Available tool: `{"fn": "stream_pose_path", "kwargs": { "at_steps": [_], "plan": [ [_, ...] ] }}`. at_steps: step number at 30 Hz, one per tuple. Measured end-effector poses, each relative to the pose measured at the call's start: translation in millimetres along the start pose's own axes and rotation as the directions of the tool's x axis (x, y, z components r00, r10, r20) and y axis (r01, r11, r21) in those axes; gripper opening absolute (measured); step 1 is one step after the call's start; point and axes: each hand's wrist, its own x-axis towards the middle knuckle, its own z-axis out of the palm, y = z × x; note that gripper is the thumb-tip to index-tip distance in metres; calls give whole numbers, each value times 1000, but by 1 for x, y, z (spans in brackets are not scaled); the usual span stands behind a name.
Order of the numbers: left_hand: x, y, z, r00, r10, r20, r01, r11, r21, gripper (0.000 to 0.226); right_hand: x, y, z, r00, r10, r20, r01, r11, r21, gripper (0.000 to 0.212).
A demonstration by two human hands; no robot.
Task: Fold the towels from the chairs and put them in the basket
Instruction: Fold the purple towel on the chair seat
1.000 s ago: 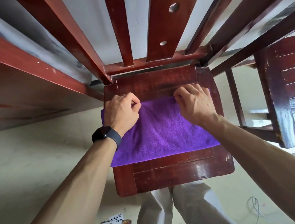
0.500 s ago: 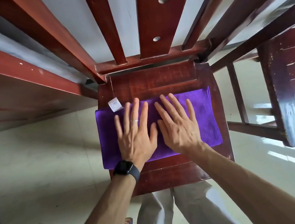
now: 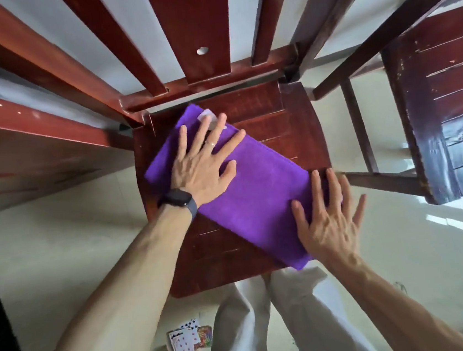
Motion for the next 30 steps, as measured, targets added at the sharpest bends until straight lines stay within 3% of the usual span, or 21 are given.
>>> {"fn": "stream_pose_path", "kwargs": {
  "at_steps": [2,4,7,9,11,14,17,21,23,25,28,30],
  "plan": [
    [26,14,-11,995,101,-14,-101,995,13,65,-38,5,1,999,30,36,-32,999,41,73],
    [37,38,-20,995,97,-4,-97,995,16,67,-61,1,2,995,47,92,-54,995,81,69],
    [7,76,-23,981,-195,6,195,977,-86,72,-65,-13,-8,973,135,185,-172,965,197,62],
    [-39,96,-19,876,-482,10,471,851,-230,70,-59,-18,-18,939,221,263,-292,915,276,58],
    [-88,115,-12,711,-703,19,661,658,-360,65,-47,-17,-26,901,287,325,-397,849,350,56],
    [-142,148,-10,500,-836,226,799,344,-493,56,-31,-6,-31,831,300,469,-504,764,403,48],
    [-158,169,-16,370,-765,527,878,102,-469,42,-22,4,-37,781,205,590,-517,743,426,44],
    [-162,166,-9,285,-645,709,875,-127,-468,34,-29,14,-40,790,139,597,-461,776,430,45],
    [-171,162,-9,249,-539,805,820,-325,-471,41,-44,23,-38,771,161,616,-516,726,456,48],
    [-189,161,-16,288,-395,872,758,-462,-460,32,-67,30,-41,735,166,658,-577,661,479,36],
    [-219,162,-42,348,-350,870,739,-468,-485,7,-105,40,-53,681,184,709,-647,605,465,27],
    [-238,162,-60,392,-366,844,713,-458,-530,10,-124,46,-62,648,162,745,-676,572,464,32]
  ]
}}
